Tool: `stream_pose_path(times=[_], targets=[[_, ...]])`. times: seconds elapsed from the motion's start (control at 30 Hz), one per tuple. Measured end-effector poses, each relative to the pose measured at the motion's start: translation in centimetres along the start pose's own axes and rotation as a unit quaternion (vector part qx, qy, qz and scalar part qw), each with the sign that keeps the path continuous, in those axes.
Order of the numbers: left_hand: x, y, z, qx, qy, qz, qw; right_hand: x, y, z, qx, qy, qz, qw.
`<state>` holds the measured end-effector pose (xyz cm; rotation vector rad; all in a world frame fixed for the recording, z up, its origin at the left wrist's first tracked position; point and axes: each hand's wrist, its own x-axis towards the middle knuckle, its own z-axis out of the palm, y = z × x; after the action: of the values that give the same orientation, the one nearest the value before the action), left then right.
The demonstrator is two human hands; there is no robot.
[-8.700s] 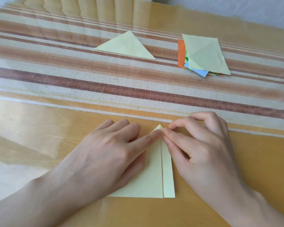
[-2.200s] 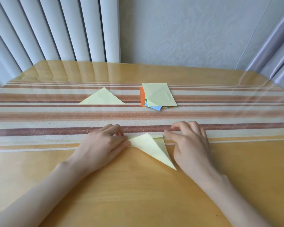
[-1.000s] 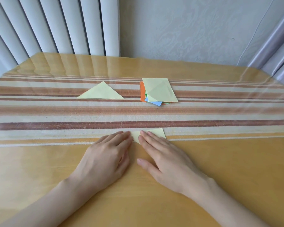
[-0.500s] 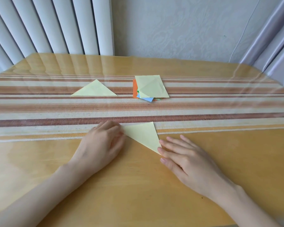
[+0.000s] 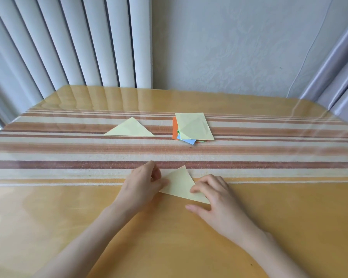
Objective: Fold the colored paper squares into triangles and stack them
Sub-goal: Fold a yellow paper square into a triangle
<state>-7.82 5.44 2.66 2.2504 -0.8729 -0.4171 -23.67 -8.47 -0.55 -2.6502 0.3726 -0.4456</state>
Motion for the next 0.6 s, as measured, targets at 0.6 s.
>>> stream_pose_path(times=[0.6], targets=[[3.4,-5.6,-11.4,-0.535,-0.006,-0.12,0.836,13.7,-6.4,2.2,0.122,0.169,-0.154,0.966]])
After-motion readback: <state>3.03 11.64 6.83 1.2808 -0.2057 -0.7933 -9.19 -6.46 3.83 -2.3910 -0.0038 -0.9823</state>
